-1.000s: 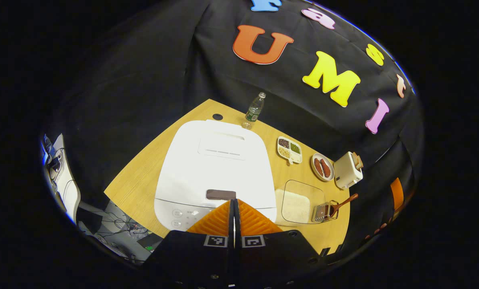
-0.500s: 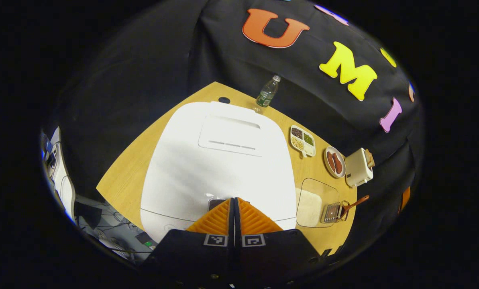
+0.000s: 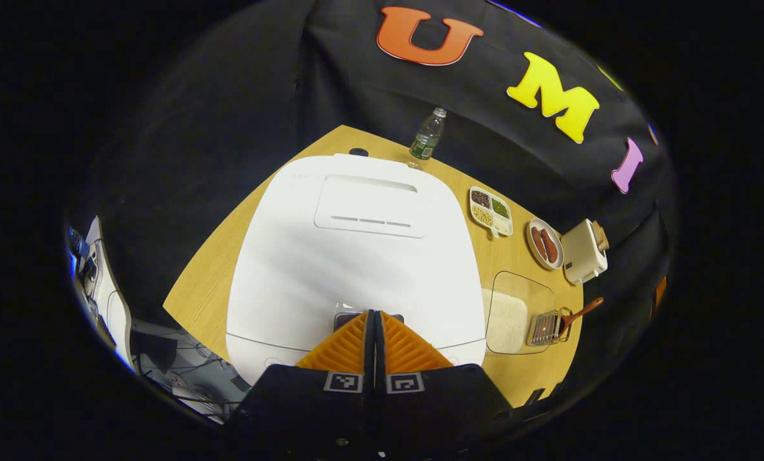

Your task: Close the left gripper, press the button to open the rice cooker; take a wooden spoon from the chopstick holder with the right hand, scoop a spoonful of rice and pour it into the rice cooker, then put the wooden spoon back into the chopstick holder.

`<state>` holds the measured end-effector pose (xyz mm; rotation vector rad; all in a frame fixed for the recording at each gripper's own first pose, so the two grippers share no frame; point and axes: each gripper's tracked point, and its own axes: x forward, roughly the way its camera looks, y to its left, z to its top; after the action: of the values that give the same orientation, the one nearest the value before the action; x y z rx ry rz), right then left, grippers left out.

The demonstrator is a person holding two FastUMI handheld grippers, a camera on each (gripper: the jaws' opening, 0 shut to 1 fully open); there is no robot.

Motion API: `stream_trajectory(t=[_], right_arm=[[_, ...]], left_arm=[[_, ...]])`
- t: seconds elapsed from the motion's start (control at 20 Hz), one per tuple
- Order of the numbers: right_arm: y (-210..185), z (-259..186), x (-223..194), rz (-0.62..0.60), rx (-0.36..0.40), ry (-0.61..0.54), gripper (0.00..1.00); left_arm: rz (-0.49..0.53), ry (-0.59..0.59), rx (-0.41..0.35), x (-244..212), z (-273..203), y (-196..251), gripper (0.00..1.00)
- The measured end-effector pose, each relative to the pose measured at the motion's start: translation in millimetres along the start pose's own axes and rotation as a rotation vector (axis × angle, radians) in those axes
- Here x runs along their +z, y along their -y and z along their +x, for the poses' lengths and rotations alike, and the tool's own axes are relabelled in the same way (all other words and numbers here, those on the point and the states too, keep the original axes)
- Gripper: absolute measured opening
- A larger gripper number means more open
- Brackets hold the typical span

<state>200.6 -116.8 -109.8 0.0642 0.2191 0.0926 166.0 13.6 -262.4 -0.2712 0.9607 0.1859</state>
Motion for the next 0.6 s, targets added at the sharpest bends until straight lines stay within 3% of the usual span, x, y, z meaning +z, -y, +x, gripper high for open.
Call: stream_trajectory(t=[0.3,0.6], right_arm=[[-5.8,-15.6,1.2,0.004,0.009,0.001,1.00],[3.0,-35.4,23.1,-0.008,-0.021,0.050,1.00]], left_arm=[[-0.005,0.110,-0.011,6.5,-8.6,-0.1,0.00],[0.001,0.430,-0.045,74.2,-70.0,21.6,0.02]])
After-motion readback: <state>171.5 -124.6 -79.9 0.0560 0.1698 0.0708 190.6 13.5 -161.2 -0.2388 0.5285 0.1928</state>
